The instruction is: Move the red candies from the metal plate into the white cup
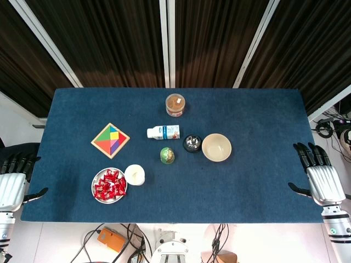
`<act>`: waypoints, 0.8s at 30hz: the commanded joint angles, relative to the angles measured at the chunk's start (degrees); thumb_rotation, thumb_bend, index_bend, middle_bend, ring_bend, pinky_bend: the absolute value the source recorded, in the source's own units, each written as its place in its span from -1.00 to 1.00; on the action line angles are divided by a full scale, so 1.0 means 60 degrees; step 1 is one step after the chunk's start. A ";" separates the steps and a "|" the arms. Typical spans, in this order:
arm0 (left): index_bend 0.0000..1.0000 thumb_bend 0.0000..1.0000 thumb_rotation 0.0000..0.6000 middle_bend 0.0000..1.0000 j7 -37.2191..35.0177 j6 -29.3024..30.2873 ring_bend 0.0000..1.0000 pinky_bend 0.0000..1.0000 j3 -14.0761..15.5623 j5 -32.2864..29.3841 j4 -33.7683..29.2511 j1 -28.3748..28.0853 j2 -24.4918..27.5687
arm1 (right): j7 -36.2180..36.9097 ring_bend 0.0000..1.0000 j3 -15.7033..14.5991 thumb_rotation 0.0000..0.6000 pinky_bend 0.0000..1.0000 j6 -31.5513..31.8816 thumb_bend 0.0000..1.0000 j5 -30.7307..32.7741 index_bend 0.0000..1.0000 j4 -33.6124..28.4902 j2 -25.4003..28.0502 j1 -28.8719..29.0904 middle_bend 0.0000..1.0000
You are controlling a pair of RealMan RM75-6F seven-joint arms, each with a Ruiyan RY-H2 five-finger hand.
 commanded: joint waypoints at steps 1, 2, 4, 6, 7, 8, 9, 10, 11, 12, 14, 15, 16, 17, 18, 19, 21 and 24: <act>-0.62 -0.94 1.00 -0.77 -0.0050 -0.0116 -0.91 -1.00 0.0041 -0.0006 -0.0019 -0.0021 0.0006 | -0.0041 -1.00 0.0014 1.00 -0.79 -0.0010 -0.57 0.0027 -1.00 -0.0035 -0.0009 0.0019 -0.72; -0.62 -0.94 1.00 -0.77 -0.0070 -0.0165 -0.91 -1.00 0.0056 0.0006 -0.0055 -0.0039 0.0014 | -0.0056 -1.00 0.0017 1.00 -0.79 -0.0020 -0.57 0.0041 -1.00 -0.0061 0.0003 0.0028 -0.72; -0.62 -0.94 1.00 -0.77 -0.0226 -0.0239 -0.90 -1.00 0.0090 0.0097 -0.0221 -0.0084 0.0062 | -0.0069 -1.00 0.0026 1.00 -0.79 0.0006 -0.57 0.0020 -1.00 -0.0112 0.0055 0.0033 -0.72; -0.62 -0.94 1.00 -0.76 -0.0421 -0.0294 -0.85 -1.00 0.0121 0.0256 -0.0412 -0.0154 0.0124 | -0.0064 -1.00 0.0044 1.00 -0.79 0.0098 -0.57 -0.0039 -1.00 -0.0142 0.0121 0.0019 -0.72; -0.62 -0.94 1.00 -0.72 -0.0492 -0.0300 -0.81 -1.00 0.0121 0.0384 -0.0528 -0.0214 0.0148 | -0.0051 -1.00 0.0063 1.00 -0.79 0.0184 -0.57 -0.0078 -1.00 -0.0166 0.0171 -0.0001 -0.72; -0.62 -0.94 1.00 -0.65 -0.0478 -0.0310 -0.73 -0.97 0.0122 0.0486 -0.0608 -0.0267 0.0156 | -0.0036 -1.00 0.0079 1.00 -0.79 0.0253 -0.57 -0.0099 -1.00 -0.0187 0.0212 -0.0020 -0.72; -0.62 -0.94 1.00 -0.60 -0.0429 -0.0326 -0.67 -0.92 0.0125 0.0593 -0.0687 -0.0325 0.0158 | -0.0017 -1.00 0.0092 1.00 -0.79 0.0321 -0.57 -0.0120 -1.00 -0.0206 0.0253 -0.0041 -0.72; -0.62 -0.94 1.00 -0.49 -0.0350 -0.0342 -0.56 -0.78 0.0113 0.0685 -0.0763 -0.0389 0.0146 | 0.0005 -1.00 0.0104 1.00 -0.79 0.0393 -0.57 -0.0141 -1.00 -0.0226 0.0298 -0.0066 -0.72; -0.61 -0.94 1.00 -0.40 -0.0251 -0.0350 -0.45 -0.60 0.0089 0.0771 -0.0840 -0.0457 0.0117 | 0.0026 -1.00 0.0114 1.00 -0.79 0.0461 -0.57 -0.0160 -1.00 -0.0244 0.0345 -0.0093 -0.72; -0.59 -0.94 1.00 -0.33 -0.0150 -0.0373 -0.38 -0.45 0.0069 0.0924 -0.0914 -0.0560 0.0061 | 0.0053 -1.00 0.0124 1.00 -0.79 0.0548 -0.57 -0.0176 -1.00 -0.0268 0.0407 -0.0131 -0.72; -0.46 -0.94 1.00 -0.05 -0.0002 -0.0551 -0.07 0.07 0.0066 0.1102 -0.1056 -0.0758 -0.0040 | 0.0103 -1.00 0.0144 1.00 -0.79 0.0682 -0.57 -0.0179 -1.00 -0.0308 0.0501 -0.0196 -0.72; -0.43 -0.94 1.00 0.06 0.0057 -0.0688 0.07 0.21 0.0086 0.1155 -0.1121 -0.0852 -0.0074 | 0.0119 -1.00 0.0148 1.00 -0.79 0.0727 -0.57 -0.0182 -1.00 -0.0321 0.0532 -0.0220 -0.72; -0.41 -0.94 1.00 0.19 0.0116 -0.0855 0.22 0.35 0.0114 0.1187 -0.1195 -0.0948 -0.0108 | 0.0137 -1.00 0.0146 1.00 -0.79 0.0764 -0.57 -0.0189 -1.00 -0.0330 0.0558 -0.0242 -0.72; -0.40 -0.94 1.00 0.28 0.0182 -0.1047 0.33 0.44 0.0150 0.1208 -0.1272 -0.1050 -0.0140 | 0.0156 -1.00 0.0140 1.00 -0.79 0.0793 -0.57 -0.0196 -1.00 -0.0340 0.0579 -0.0263 -0.72; -0.40 -0.94 1.00 0.35 0.0288 -0.1284 0.40 0.50 0.0183 0.1225 -0.1356 -0.1182 -0.0201 | 0.0184 -1.00 0.0131 1.00 -0.79 0.0809 -0.57 -0.0198 -1.00 -0.0347 0.0599 -0.0281 -0.72; -0.39 -0.94 1.00 0.41 0.0371 -0.1445 0.45 0.55 0.0203 0.1232 -0.1398 -0.1272 -0.0266 | 0.0200 -1.00 0.0122 1.00 -0.79 0.0812 -0.57 -0.0200 -1.00 -0.0352 0.0610 -0.0291 -0.72; -0.36 -0.94 1.00 0.54 0.0539 -0.1787 0.55 0.59 0.0244 0.1195 -0.1457 -0.1452 -0.0468 | 0.0218 -1.00 0.0104 1.00 -0.79 0.0792 -0.57 -0.0209 -1.00 -0.0361 0.0626 -0.0294 -0.72; -0.34 -0.93 1.00 0.66 0.0738 -0.2266 0.66 0.67 0.0322 0.1033 -0.1479 -0.1654 -0.0742 | 0.0232 -1.00 0.0087 1.00 -0.79 0.0768 -0.57 -0.0231 -1.00 -0.0382 0.0649 -0.0290 -0.72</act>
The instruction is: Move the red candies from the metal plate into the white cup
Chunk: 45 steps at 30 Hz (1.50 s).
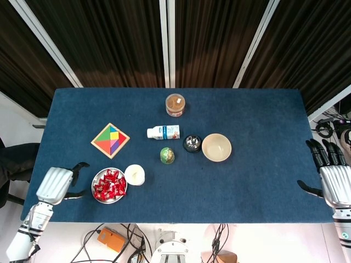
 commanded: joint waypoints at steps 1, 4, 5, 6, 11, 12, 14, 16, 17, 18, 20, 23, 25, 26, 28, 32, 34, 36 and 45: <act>-0.34 -0.92 1.00 0.69 0.0329 -0.0540 0.68 0.68 0.0108 -0.0173 -0.0063 -0.0302 -0.0395 | 0.0014 -1.00 -0.0007 1.00 -0.79 -0.0009 -0.57 -0.0015 -1.00 -0.0010 0.0012 0.0004 -0.72; -0.34 -0.89 1.00 0.78 0.0587 -0.0846 0.76 0.73 0.0125 -0.0434 0.0106 -0.0419 -0.0790 | 0.0019 -1.00 -0.0006 1.00 -0.79 -0.0040 -0.57 -0.0009 -1.00 -0.0009 0.0013 0.0018 -0.72; -0.34 -0.87 1.00 0.81 0.0643 -0.0952 0.79 0.74 0.0135 -0.0520 0.0144 -0.0455 -0.0891 | 0.0023 -1.00 -0.0003 1.00 -0.79 -0.0056 -0.57 -0.0005 -1.00 -0.0006 0.0008 0.0028 -0.72; -0.34 -0.85 1.00 0.83 0.0697 -0.1053 0.81 0.76 0.0144 -0.0596 0.0173 -0.0493 -0.0987 | 0.0024 -1.00 -0.0004 1.00 -0.79 -0.0076 -0.57 0.0000 -1.00 -0.0001 0.0001 0.0038 -0.72; -0.24 -0.72 1.00 0.89 0.0884 -0.1271 0.85 0.77 0.0183 -0.0723 0.0383 -0.0636 -0.1457 | 0.0029 -1.00 -0.0013 1.00 -0.79 -0.0173 -0.57 0.0021 -1.00 0.0019 -0.0022 0.0082 -0.72; -0.23 -0.71 1.00 0.89 0.0900 -0.1303 0.85 0.77 0.0186 -0.0764 0.0437 -0.0659 -0.1538 | 0.0037 -1.00 -0.0011 1.00 -0.79 -0.0188 -0.57 0.0042 -1.00 0.0026 -0.0022 0.0084 -0.72; -0.21 -0.67 1.00 0.89 0.0949 -0.1353 0.85 0.77 0.0184 -0.0847 0.0526 -0.0695 -0.1648 | 0.0058 -1.00 -0.0004 1.00 -0.79 -0.0203 -0.57 0.0080 -1.00 0.0046 -0.0018 0.0087 -0.72; -0.19 -0.66 1.00 0.89 0.1014 -0.1376 0.85 0.77 0.0187 -0.0915 0.0582 -0.0714 -0.1717 | 0.0078 -1.00 -0.0001 1.00 -0.79 -0.0214 -0.57 0.0108 -1.00 0.0064 -0.0020 0.0086 -0.72; -0.19 -0.66 1.00 0.89 0.1046 -0.1399 0.85 0.77 0.0192 -0.0968 0.0601 -0.0725 -0.1756 | 0.0091 -1.00 0.0001 1.00 -0.79 -0.0227 -0.57 0.0129 -1.00 0.0078 -0.0024 0.0088 -0.72; -0.18 -0.66 1.00 0.89 0.1063 -0.1404 0.85 0.77 0.0192 -0.1006 0.0625 -0.0729 -0.1789 | 0.0102 -1.00 0.0001 1.00 -0.79 -0.0238 -0.57 0.0144 -1.00 0.0090 -0.0030 0.0090 -0.72; -0.18 -0.66 1.00 0.89 0.1161 -0.1449 0.85 0.77 0.0203 -0.1108 0.0707 -0.0746 -0.1865 | 0.0129 -1.00 0.0000 1.00 -0.79 -0.0282 -0.57 0.0183 -1.00 0.0121 -0.0049 0.0102 -0.72; -0.16 -0.66 1.00 0.90 0.1267 -0.1524 0.86 0.77 0.0211 -0.1251 0.0818 -0.0778 -0.1988 | 0.0160 -1.00 -0.0001 1.00 -0.79 -0.0354 -0.57 0.0236 -1.00 0.0162 -0.0080 0.0127 -0.72; -0.14 -0.65 1.00 0.92 0.1205 -0.1553 0.87 0.77 0.0213 -0.1303 0.0874 -0.0796 -0.2071 | 0.0166 -1.00 -0.0002 1.00 -0.79 -0.0390 -0.57 0.0270 -1.00 0.0172 -0.0089 0.0137 -0.72; -0.11 -0.64 1.00 0.94 0.1176 -0.1581 0.89 0.77 0.0222 -0.1321 0.0907 -0.0810 -0.2104 | 0.0165 -1.00 -0.0001 1.00 -0.79 -0.0404 -0.57 0.0284 -1.00 0.0172 -0.0091 0.0142 -0.72; -0.08 -0.59 1.00 0.96 0.1109 -0.1619 0.90 0.77 0.0234 -0.1335 0.1001 -0.0844 -0.2189 | 0.0167 -1.00 0.0004 1.00 -0.79 -0.0425 -0.57 0.0308 -1.00 0.0177 -0.0096 0.0151 -0.72; 0.06 -0.38 1.00 0.99 0.0848 -0.1643 0.93 0.78 0.0237 -0.1309 0.1192 -0.0905 -0.2332 | 0.0174 -1.00 0.0004 1.00 -0.79 -0.0452 -0.57 0.0344 -1.00 0.0171 -0.0089 0.0157 -0.72; 0.12 -0.27 1.00 1.00 0.0702 -0.1586 0.94 0.79 0.0239 -0.1252 0.1299 -0.0915 -0.2383 | 0.0181 -1.00 0.0006 1.00 -0.79 -0.0436 -0.57 0.0349 -1.00 0.0172 -0.0084 0.0150 -0.72; 0.16 -0.21 1.00 1.00 0.0594 -0.1539 0.94 0.79 0.0254 -0.1211 0.1354 -0.0919 -0.2397 | 0.0192 -1.00 0.0005 1.00 -0.79 -0.0425 -0.57 0.0362 -1.00 0.0176 -0.0081 0.0138 -0.72; 0.21 -0.17 1.00 1.00 0.0172 -0.1033 0.95 0.79 0.0319 -0.0971 0.1103 -0.0784 -0.2083 | 0.0259 -1.00 0.0039 1.00 -0.79 -0.0312 -0.57 0.0346 -1.00 0.0144 -0.0005 0.0103 -0.72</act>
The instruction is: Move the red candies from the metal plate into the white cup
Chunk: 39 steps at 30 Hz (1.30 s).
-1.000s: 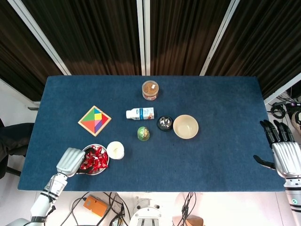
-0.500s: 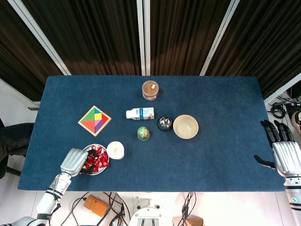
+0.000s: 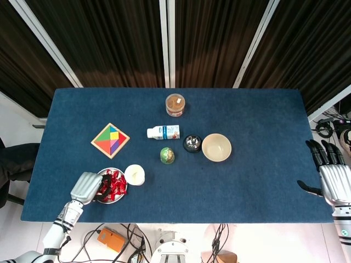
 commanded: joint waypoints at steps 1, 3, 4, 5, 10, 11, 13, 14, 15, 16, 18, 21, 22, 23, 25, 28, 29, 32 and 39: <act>0.21 -0.17 1.00 1.00 -0.0113 0.0314 0.95 0.79 0.0004 0.0133 -0.0237 0.0103 0.0259 | 0.0024 -1.00 0.0036 1.00 -0.79 0.0066 -0.57 -0.0018 -1.00 -0.0029 0.0057 -0.0010 -0.72; 0.21 -0.17 1.00 1.00 -0.0199 0.0556 0.95 0.79 -0.0019 0.0198 -0.0496 0.0180 0.0504 | 0.0081 -1.00 0.0077 1.00 -0.79 0.0112 -0.57 -0.0009 -1.00 -0.0062 0.0120 -0.0012 -0.72; 0.21 -0.17 1.00 1.00 -0.0259 0.0652 0.95 0.79 -0.0036 0.0229 -0.0620 0.0205 0.0616 | 0.0102 -1.00 0.0096 1.00 -0.79 0.0129 -0.57 -0.0004 -1.00 -0.0072 0.0148 -0.0011 -0.72; 0.21 -0.17 1.00 1.00 -0.0320 0.0778 0.95 0.79 -0.0067 0.0273 -0.0774 0.0231 0.0768 | 0.0118 -1.00 0.0119 1.00 -0.79 0.0156 -0.57 -0.0001 -1.00 -0.0085 0.0179 -0.0012 -0.72; 0.22 -0.18 1.00 1.00 -0.0437 0.1170 0.95 0.79 -0.0260 0.0502 -0.1315 0.0213 0.1235 | 0.0178 -1.00 0.0166 1.00 -0.79 0.0197 -0.57 0.0034 -1.00 -0.0109 0.0250 -0.0017 -0.72; 0.22 -0.18 1.00 1.00 -0.0484 0.1191 0.95 0.79 -0.0342 0.0536 -0.1445 0.0155 0.1307 | 0.0185 -1.00 0.0178 1.00 -0.79 0.0205 -0.57 0.0045 -1.00 -0.0112 0.0261 -0.0018 -0.72; 0.22 -0.18 1.00 1.00 -0.0530 0.1140 0.95 0.79 -0.0482 0.0552 -0.1608 0.0021 0.1368 | 0.0197 -1.00 0.0190 1.00 -0.79 0.0223 -0.57 0.0056 -1.00 -0.0125 0.0280 -0.0024 -0.72; 0.22 -0.18 1.00 1.00 -0.0529 0.1098 0.95 0.79 -0.0562 0.0562 -0.1679 -0.0063 0.1375 | 0.0206 -1.00 0.0197 1.00 -0.79 0.0234 -0.57 0.0062 -1.00 -0.0132 0.0293 -0.0028 -0.72; 0.22 -0.18 1.00 1.00 -0.0501 0.1025 0.95 0.79 -0.0666 0.0577 -0.1760 -0.0188 0.1352 | 0.0214 -1.00 0.0211 1.00 -0.79 0.0255 -0.57 0.0070 -1.00 -0.0145 0.0319 -0.0034 -0.72; 0.22 -0.18 1.00 1.00 -0.0469 0.0947 0.95 0.79 -0.0734 0.0587 -0.1822 -0.0290 0.1322 | 0.0213 -1.00 0.0222 1.00 -0.79 0.0278 -0.57 0.0073 -1.00 -0.0156 0.0338 -0.0042 -0.72; 0.22 -0.18 1.00 1.00 -0.0414 0.0700 0.95 0.79 -0.0881 0.0566 -0.1956 -0.0547 0.1204 | 0.0195 -1.00 0.0244 1.00 -0.79 0.0340 -0.57 0.0077 -1.00 -0.0193 0.0390 -0.0065 -0.72; 0.22 -0.18 1.00 1.00 -0.0251 0.0286 0.95 0.79 -0.1064 0.0441 -0.2009 -0.0921 0.0961 | 0.0174 -1.00 0.0252 1.00 -0.79 0.0404 -0.57 0.0085 -1.00 -0.0237 0.0453 -0.0105 -0.72; 0.22 -0.18 1.00 1.00 -0.0180 0.0181 0.95 0.79 -0.1111 0.0392 -0.2002 -0.1018 0.0878 | 0.0176 -1.00 0.0249 1.00 -0.79 0.0409 -0.57 0.0092 -1.00 -0.0247 0.0469 -0.0116 -0.72; 0.22 -0.18 1.00 1.00 -0.0094 0.0061 0.95 0.79 -0.1169 0.0319 -0.1999 -0.1131 0.0771 | 0.0182 -1.00 0.0243 1.00 -0.79 0.0409 -0.57 0.0109 -1.00 -0.0250 0.0484 -0.0129 -0.72; 0.22 -0.18 1.00 1.00 0.0020 -0.0103 0.95 0.79 -0.1219 0.0211 -0.2001 -0.1272 0.0638 | 0.0202 -1.00 0.0235 1.00 -0.79 0.0403 -0.57 0.0143 -1.00 -0.0242 0.0496 -0.0148 -0.72; 0.22 -0.19 1.00 1.00 0.0214 -0.0323 0.95 0.79 -0.1266 0.0028 -0.1954 -0.1455 0.0484 | 0.0266 -1.00 0.0225 1.00 -0.79 0.0385 -0.57 0.0201 -1.00 -0.0196 0.0483 -0.0172 -0.72; 0.22 -0.19 1.00 1.00 0.0323 -0.0397 0.95 0.79 -0.1278 -0.0062 -0.1927 -0.1510 0.0451 | 0.0291 -1.00 0.0220 1.00 -0.79 0.0371 -0.57 0.0219 -1.00 -0.0173 0.0469 -0.0176 -0.72; 0.19 -0.24 1.00 1.00 0.0706 -0.0461 0.95 0.79 -0.1255 -0.0257 -0.1896 -0.1565 0.0412 | 0.0340 -1.00 0.0204 1.00 -0.79 0.0332 -0.57 0.0245 -1.00 -0.0113 0.0429 -0.0179 -0.72; -0.07 -0.41 1.00 1.00 0.1144 -0.0394 0.94 0.79 -0.1057 -0.0497 -0.2051 -0.1502 0.0446 | 0.0412 -1.00 0.0205 1.00 -0.79 0.0259 -0.57 0.0259 -1.00 -0.0028 0.0353 -0.0147 -0.72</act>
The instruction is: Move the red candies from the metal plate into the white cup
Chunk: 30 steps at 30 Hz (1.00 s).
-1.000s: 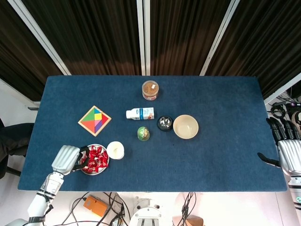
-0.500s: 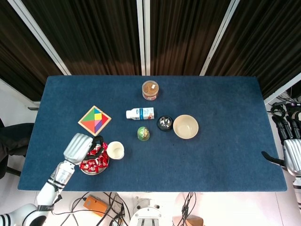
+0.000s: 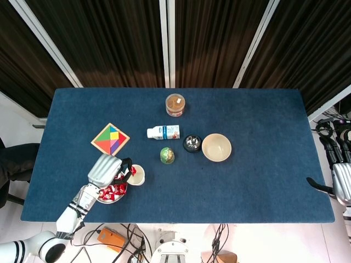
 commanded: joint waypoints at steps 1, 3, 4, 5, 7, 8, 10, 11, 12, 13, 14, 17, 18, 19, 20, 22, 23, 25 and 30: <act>-0.12 -0.44 1.00 1.00 0.0114 0.0076 0.94 0.79 0.0089 -0.0051 -0.0087 0.0048 0.0037 | 0.0007 -1.00 0.0001 1.00 -0.79 -0.0022 -0.57 -0.0010 -1.00 0.0008 -0.0009 0.0016 -0.72; -0.22 -0.48 1.00 1.00 0.0152 0.0157 0.94 0.79 0.0167 -0.0012 -0.0162 0.0095 0.0099 | 0.0012 -1.00 0.0002 1.00 -0.79 -0.0041 -0.57 -0.0032 -1.00 0.0006 -0.0013 0.0034 -0.72; -0.28 -0.50 1.00 1.00 0.0154 0.0213 0.94 0.79 0.0199 0.0019 -0.0199 0.0125 0.0135 | 0.0011 -1.00 0.0004 1.00 -0.79 -0.0039 -0.57 -0.0042 -1.00 0.0002 -0.0013 0.0038 -0.72; -0.34 -0.51 1.00 1.00 0.0143 0.0338 0.94 0.79 0.0231 0.0082 -0.0243 0.0182 0.0177 | 0.0019 -1.00 0.0010 1.00 -0.79 -0.0038 -0.57 -0.0051 -1.00 0.0001 -0.0014 0.0044 -0.72; -0.39 -0.52 1.00 1.00 0.0100 0.0583 0.94 0.79 0.0298 0.0200 -0.0300 0.0310 0.0267 | 0.0039 -1.00 0.0015 1.00 -0.79 -0.0028 -0.57 -0.0073 -1.00 0.0001 -0.0008 0.0048 -0.72; -0.41 -0.53 1.00 1.00 0.0052 0.0787 0.94 0.79 0.0353 0.0300 -0.0333 0.0423 0.0351 | 0.0050 -1.00 0.0019 1.00 -0.79 -0.0012 -0.57 -0.0095 -1.00 -0.0003 0.0003 0.0048 -0.72; -0.41 -0.54 1.00 1.00 -0.0068 0.1171 0.94 0.79 0.0485 0.0461 -0.0370 0.0671 0.0563 | 0.0073 -1.00 0.0026 1.00 -0.79 0.0027 -0.57 -0.0131 -1.00 -0.0014 0.0029 0.0041 -0.72; -0.41 -0.54 1.00 1.00 -0.0139 0.1351 0.94 0.79 0.0544 0.0520 -0.0380 0.0795 0.0664 | 0.0085 -1.00 0.0031 1.00 -0.79 0.0049 -0.57 -0.0141 -1.00 -0.0020 0.0047 0.0035 -0.72; -0.41 -0.54 1.00 1.00 -0.0213 0.1531 0.94 0.79 0.0609 0.0580 -0.0378 0.0924 0.0771 | 0.0095 -1.00 0.0037 1.00 -0.79 0.0072 -0.57 -0.0156 -1.00 -0.0030 0.0070 0.0028 -0.72; -0.41 -0.54 1.00 1.00 -0.0319 0.1781 0.94 0.79 0.0697 0.0647 -0.0360 0.1109 0.0912 | 0.0108 -1.00 0.0042 1.00 -0.79 0.0100 -0.57 -0.0175 -1.00 -0.0040 0.0095 0.0020 -0.72; -0.41 -0.54 1.00 1.00 -0.0404 0.1967 0.94 0.79 0.0767 0.0694 -0.0334 0.1252 0.1011 | 0.0119 -1.00 0.0045 1.00 -0.79 0.0122 -0.57 -0.0191 -1.00 -0.0048 0.0111 0.0014 -0.72; -0.41 -0.55 1.00 1.00 -0.0699 0.2410 0.94 0.79 0.0997 0.0771 -0.0233 0.1663 0.1240 | 0.0145 -1.00 0.0047 1.00 -0.79 0.0173 -0.57 -0.0253 -1.00 -0.0067 0.0144 0.0003 -0.72; -0.41 -0.55 1.00 1.00 -0.0849 0.2501 0.94 0.79 0.1119 0.0798 -0.0156 0.1806 0.1290 | 0.0153 -1.00 0.0043 1.00 -0.79 0.0184 -0.57 -0.0279 -1.00 -0.0074 0.0149 0.0002 -0.72; -0.41 -0.54 1.00 1.00 -0.0962 0.2505 0.94 0.79 0.1219 0.0814 -0.0089 0.1887 0.1310 | 0.0158 -1.00 0.0039 1.00 -0.79 0.0188 -0.57 -0.0300 -1.00 -0.0079 0.0148 0.0004 -0.72; -0.40 -0.54 1.00 1.00 -0.1068 0.2469 0.94 0.79 0.1313 0.0827 -0.0020 0.1943 0.1312 | 0.0163 -1.00 0.0034 1.00 -0.79 0.0185 -0.57 -0.0319 -1.00 -0.0084 0.0144 0.0008 -0.72; -0.34 -0.54 1.00 1.00 -0.1223 0.2250 0.94 0.79 0.1509 0.0848 0.0165 0.1992 0.1231 | 0.0161 -1.00 0.0017 1.00 -0.79 0.0169 -0.57 -0.0370 -1.00 -0.0100 0.0136 0.0021 -0.72; -0.31 -0.54 1.00 1.00 -0.1250 0.2136 0.94 0.79 0.1576 0.0875 0.0246 0.1985 0.1158 | 0.0150 -1.00 0.0008 1.00 -0.79 0.0161 -0.57 -0.0393 -1.00 -0.0108 0.0132 0.0027 -0.72; -0.29 -0.54 1.00 1.00 -0.1286 0.1864 0.94 0.79 0.1679 0.0975 0.0406 0.1920 0.0913 | 0.0118 -1.00 -0.0012 1.00 -0.79 0.0156 -0.57 -0.0448 -1.00 -0.0140 0.0129 0.0034 -0.72; -0.29 -0.54 1.00 1.00 -0.1225 0.1268 0.94 0.79 0.1598 0.1054 0.0827 0.1626 0.0183 | 0.0078 -1.00 -0.0039 1.00 -0.79 0.0239 -0.57 -0.0509 -1.00 -0.0223 0.0167 -0.0015 -0.72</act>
